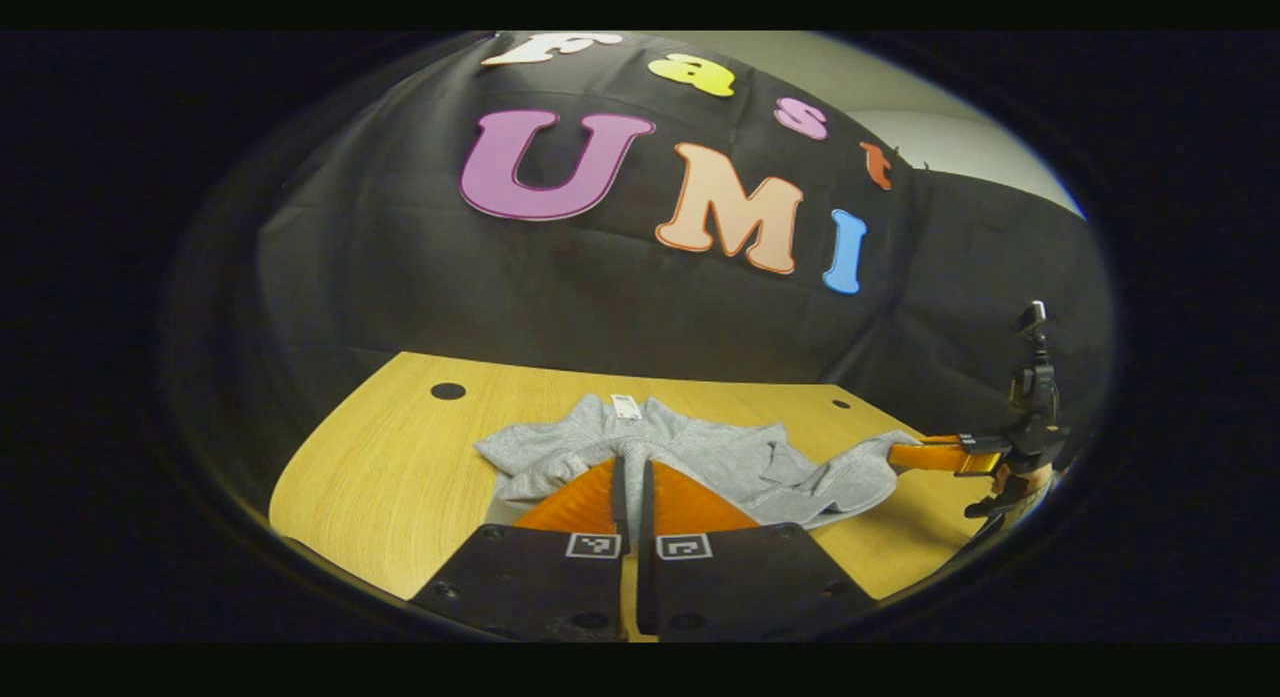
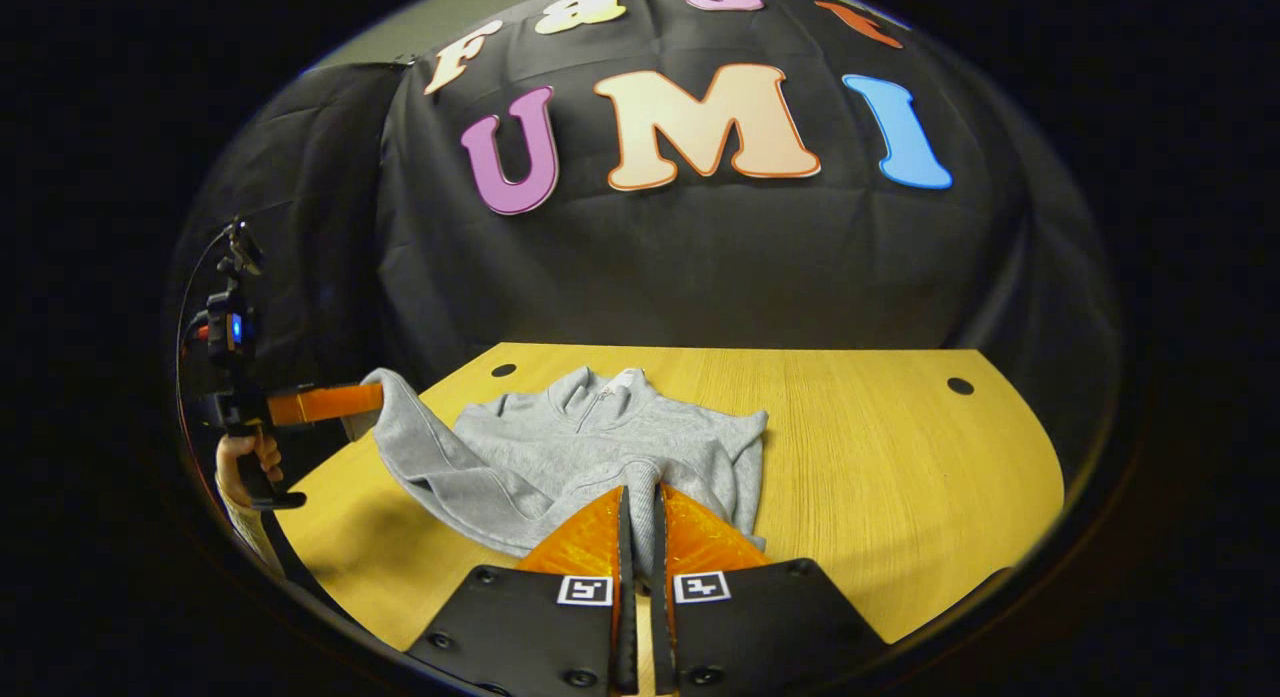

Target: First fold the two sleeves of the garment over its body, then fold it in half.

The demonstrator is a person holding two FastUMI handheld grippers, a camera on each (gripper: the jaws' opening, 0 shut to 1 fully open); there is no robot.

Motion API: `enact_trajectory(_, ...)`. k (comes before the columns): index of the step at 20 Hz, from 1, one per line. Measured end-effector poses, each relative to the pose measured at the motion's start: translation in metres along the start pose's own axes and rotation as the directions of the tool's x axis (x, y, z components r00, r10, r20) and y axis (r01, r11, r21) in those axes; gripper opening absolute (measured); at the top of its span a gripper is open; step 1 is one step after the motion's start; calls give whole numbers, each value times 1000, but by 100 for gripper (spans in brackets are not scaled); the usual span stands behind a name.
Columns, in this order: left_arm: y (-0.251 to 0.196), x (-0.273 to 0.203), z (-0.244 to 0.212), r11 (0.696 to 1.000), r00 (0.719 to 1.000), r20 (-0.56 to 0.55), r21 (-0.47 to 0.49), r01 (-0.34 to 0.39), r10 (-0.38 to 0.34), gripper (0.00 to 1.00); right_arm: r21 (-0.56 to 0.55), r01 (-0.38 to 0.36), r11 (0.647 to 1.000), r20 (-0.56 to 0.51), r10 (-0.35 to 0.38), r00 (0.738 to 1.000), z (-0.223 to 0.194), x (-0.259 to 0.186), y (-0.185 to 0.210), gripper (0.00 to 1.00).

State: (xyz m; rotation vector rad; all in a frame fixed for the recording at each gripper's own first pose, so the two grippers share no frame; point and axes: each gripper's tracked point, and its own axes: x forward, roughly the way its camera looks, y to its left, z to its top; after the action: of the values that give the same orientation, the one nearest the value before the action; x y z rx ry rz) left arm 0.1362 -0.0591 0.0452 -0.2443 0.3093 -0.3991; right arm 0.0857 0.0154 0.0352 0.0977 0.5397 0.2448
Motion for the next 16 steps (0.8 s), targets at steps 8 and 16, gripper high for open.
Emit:
enact_trajectory(8, 44, 84, -42, 989, 985, -149, -106, -103, 86, 0, 123, 44, 991, -172, -23, 985, -44, 87, -50, 8)
enact_trajectory(16, 54, 108, -46, 988, 974, -166, 3, -155, 154, 2, 225, 64, 972, -179, -23, 984, -42, 109, -58, 13)
